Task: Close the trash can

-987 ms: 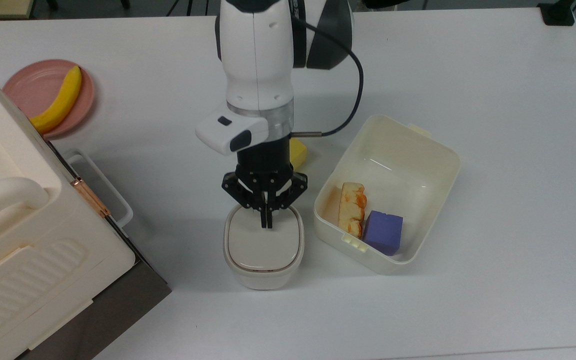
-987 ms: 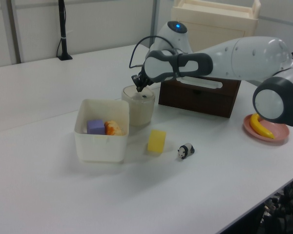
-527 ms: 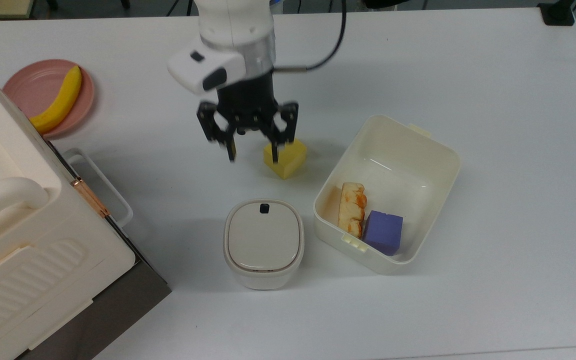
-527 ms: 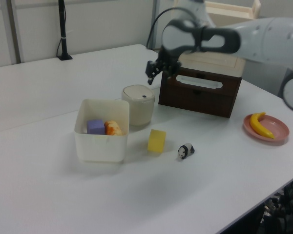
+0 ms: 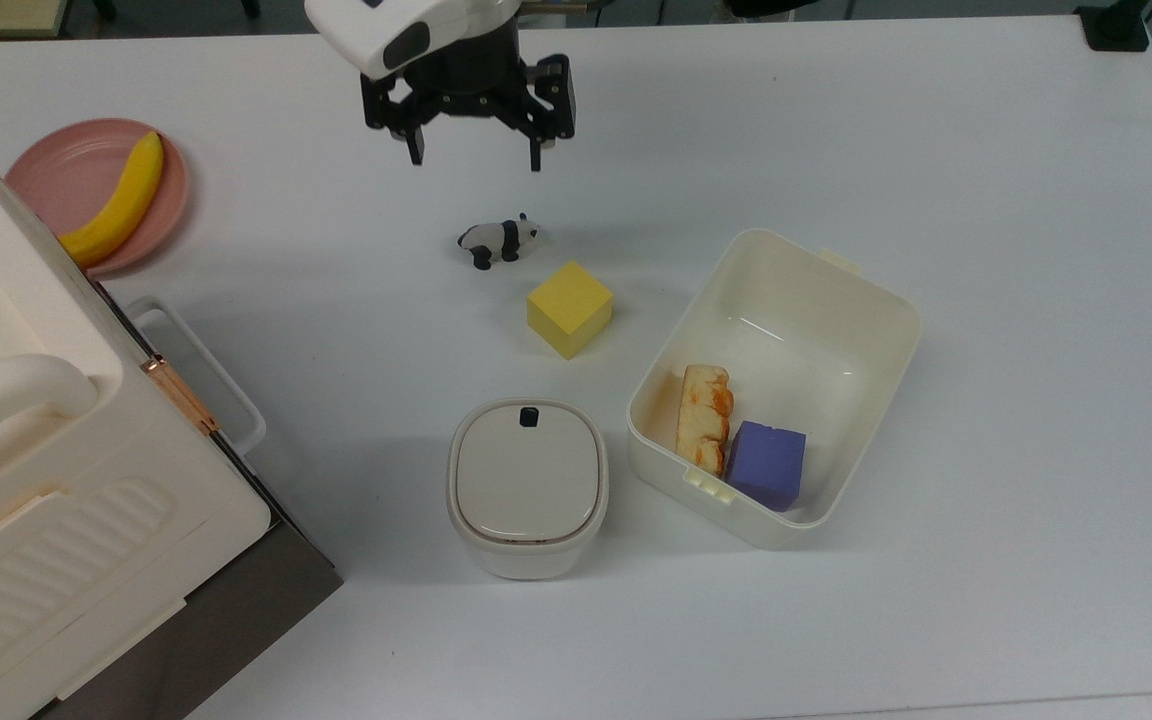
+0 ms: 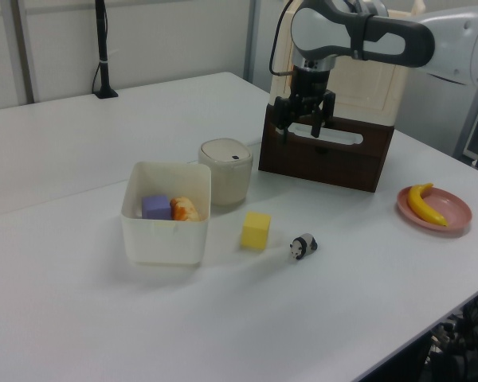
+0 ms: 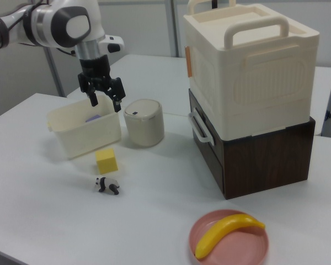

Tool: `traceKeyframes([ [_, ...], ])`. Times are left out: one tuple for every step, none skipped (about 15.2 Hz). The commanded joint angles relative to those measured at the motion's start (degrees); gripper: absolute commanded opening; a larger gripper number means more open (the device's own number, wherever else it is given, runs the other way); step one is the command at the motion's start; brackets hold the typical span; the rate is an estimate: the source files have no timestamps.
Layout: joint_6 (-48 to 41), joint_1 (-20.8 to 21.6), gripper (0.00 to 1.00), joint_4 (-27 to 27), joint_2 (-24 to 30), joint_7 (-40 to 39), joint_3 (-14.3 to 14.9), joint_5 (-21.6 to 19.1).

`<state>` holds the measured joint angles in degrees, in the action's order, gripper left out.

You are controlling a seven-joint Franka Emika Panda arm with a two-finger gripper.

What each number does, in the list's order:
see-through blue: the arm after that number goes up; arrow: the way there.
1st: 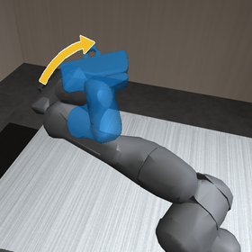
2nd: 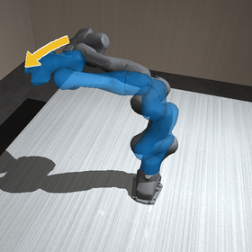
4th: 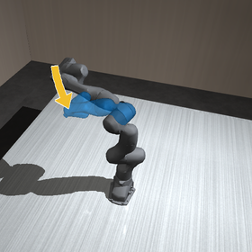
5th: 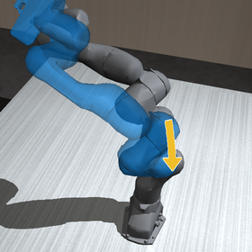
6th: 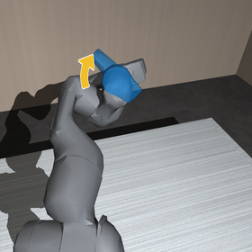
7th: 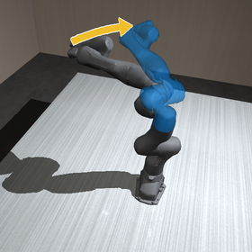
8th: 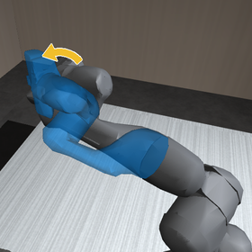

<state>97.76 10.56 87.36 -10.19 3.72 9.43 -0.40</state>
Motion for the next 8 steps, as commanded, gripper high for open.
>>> traceKeyframes([
  [-2.66, -2.91, 1.00, 2.82, 3.77, -0.82, -3.98, 3.30],
  [-2.66, -2.91, 1.00, 2.82, 3.68, -0.82, -3.98, 3.30],
  [-2.75, -2.92, 1.00, 2.82, 3.68, -0.82, -3.98, 3.30],
  [-2.93, -2.92, 1.00, 2.90, 3.68, -0.82, -3.98, 3.39],
  [-3.45, -2.92, 1.00, 2.91, 3.59, -0.82, -3.98, 3.39],
  [-3.63, -3.00, 1.00, 2.91, 3.59, -0.82, -3.98, 3.39],
  [-3.63, -3.09, 1.00, 2.82, 3.59, -0.91, -3.98, 3.21],
  [-3.63, -3.26, 1.00, 2.82, 3.59, -0.91, -3.90, 3.04],
])
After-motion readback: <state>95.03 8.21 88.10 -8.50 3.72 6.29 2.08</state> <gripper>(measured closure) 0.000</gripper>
